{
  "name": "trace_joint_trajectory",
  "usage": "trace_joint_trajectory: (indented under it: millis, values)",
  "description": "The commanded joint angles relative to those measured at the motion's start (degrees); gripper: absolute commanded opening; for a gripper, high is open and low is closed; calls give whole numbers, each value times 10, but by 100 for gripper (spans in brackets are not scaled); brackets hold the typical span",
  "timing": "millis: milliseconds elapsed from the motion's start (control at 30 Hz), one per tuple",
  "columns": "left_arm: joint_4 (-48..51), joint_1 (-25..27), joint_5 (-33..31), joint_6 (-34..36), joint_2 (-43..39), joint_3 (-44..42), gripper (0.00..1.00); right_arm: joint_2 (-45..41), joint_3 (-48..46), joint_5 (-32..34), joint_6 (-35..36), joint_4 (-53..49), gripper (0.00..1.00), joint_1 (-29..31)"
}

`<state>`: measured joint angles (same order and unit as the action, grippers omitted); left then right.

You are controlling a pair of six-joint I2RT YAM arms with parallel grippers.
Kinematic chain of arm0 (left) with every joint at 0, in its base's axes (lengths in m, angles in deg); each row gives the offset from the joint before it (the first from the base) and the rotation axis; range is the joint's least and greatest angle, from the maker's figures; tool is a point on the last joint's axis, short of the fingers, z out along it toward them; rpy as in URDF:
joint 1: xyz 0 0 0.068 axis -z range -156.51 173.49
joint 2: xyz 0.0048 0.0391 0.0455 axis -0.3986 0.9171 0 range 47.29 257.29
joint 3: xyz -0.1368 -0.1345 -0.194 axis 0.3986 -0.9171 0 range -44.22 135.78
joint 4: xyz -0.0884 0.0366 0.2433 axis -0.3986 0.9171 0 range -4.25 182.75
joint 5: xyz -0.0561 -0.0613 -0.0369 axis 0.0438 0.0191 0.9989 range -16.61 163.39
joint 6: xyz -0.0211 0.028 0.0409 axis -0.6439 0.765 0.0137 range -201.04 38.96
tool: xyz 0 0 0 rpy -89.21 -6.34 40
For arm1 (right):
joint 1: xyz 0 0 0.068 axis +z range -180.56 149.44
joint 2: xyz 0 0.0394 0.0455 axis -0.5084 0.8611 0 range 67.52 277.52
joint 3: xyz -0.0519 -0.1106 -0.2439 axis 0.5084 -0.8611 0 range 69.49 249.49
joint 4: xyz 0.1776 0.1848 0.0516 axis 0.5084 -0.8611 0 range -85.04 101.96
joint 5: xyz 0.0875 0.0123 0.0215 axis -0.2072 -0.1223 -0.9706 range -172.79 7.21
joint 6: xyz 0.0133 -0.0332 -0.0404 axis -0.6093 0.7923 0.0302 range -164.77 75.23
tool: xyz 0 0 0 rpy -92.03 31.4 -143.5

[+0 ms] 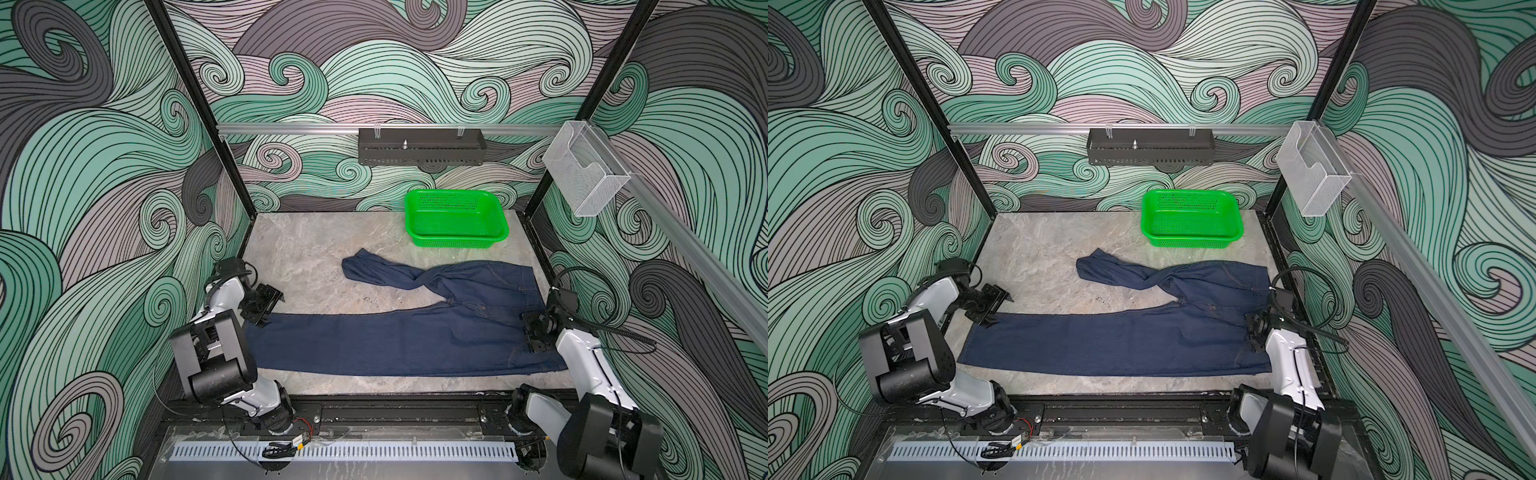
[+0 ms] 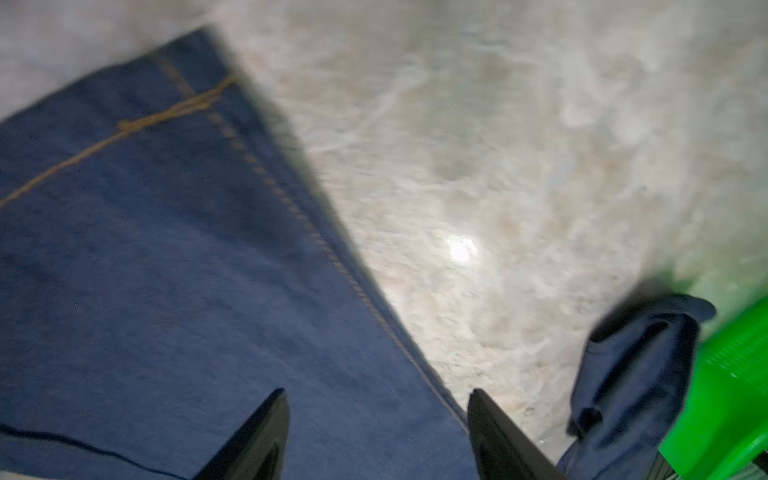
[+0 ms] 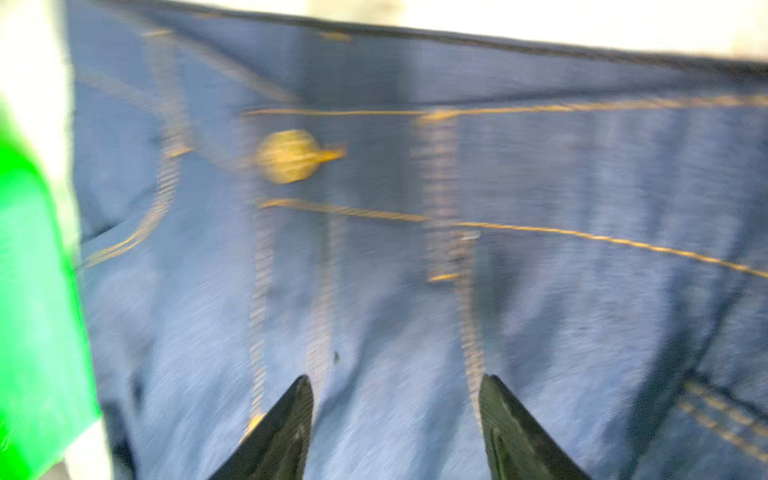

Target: Fold and stack the trousers

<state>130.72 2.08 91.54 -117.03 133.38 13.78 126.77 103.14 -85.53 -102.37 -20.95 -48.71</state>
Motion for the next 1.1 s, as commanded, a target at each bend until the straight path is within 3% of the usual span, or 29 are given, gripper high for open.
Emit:
trace_joint_trajectory:
  millis: [0,100,233,400,533,667,1067]
  values:
    - [-17,66,38,31,-21,66,73,-24,30,-2,17,-29,67,41]
    - [-40,120,57,20,4,89,71,-36,38,10,8,-32,67,97]
    - [-85,185,69,-2,56,100,57,-30,32,-1,-1,2,66,151]
    - [-136,238,72,-42,130,121,65,13,24,-35,-7,63,65,187]
    - [-172,248,76,-74,180,139,71,44,30,-38,-5,88,65,201]
    - [-192,252,78,-84,223,167,70,70,37,-39,-1,104,65,202]
    - [-218,262,109,-85,344,241,36,125,52,-31,13,120,65,202]
